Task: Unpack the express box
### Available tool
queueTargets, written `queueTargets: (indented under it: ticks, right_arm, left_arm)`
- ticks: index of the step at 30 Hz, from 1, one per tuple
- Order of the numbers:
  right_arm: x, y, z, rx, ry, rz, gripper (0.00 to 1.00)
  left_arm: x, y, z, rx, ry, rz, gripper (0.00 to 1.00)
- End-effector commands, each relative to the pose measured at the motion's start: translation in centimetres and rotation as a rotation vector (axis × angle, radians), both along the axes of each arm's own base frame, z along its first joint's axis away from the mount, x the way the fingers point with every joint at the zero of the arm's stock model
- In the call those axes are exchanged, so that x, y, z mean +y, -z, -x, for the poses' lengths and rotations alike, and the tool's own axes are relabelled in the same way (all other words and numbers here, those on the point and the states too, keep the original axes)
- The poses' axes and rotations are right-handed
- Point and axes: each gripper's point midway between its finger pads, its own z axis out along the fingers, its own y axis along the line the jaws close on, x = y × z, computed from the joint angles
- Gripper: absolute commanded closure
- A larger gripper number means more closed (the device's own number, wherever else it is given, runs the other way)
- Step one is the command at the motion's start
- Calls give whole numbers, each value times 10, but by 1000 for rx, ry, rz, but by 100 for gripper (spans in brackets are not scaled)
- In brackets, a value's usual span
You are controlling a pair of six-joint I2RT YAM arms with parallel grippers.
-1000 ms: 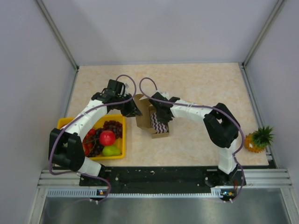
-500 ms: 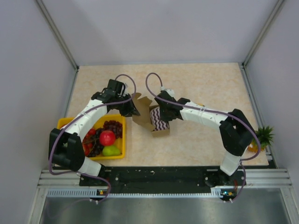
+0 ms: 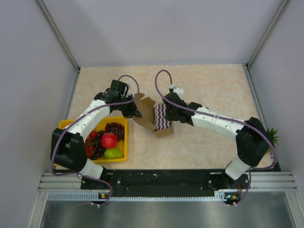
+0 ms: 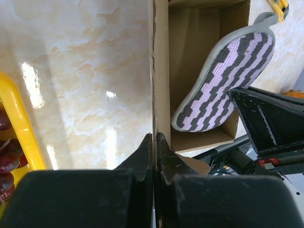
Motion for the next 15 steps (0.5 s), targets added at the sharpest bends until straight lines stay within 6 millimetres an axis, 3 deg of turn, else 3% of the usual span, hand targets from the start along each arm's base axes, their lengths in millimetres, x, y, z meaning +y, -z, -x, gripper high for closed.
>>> queueTargets:
  ticks: [1,15]
  right_arm:
    - [-6,-41,-17,-151,74,-71,100]
    - [-24,-95,-31,-307,188,-246,100]
  left_arm:
    - [2,-3,-6,-26,9,-22,100]
    - [3,1,-9,-46,57,-65,99]
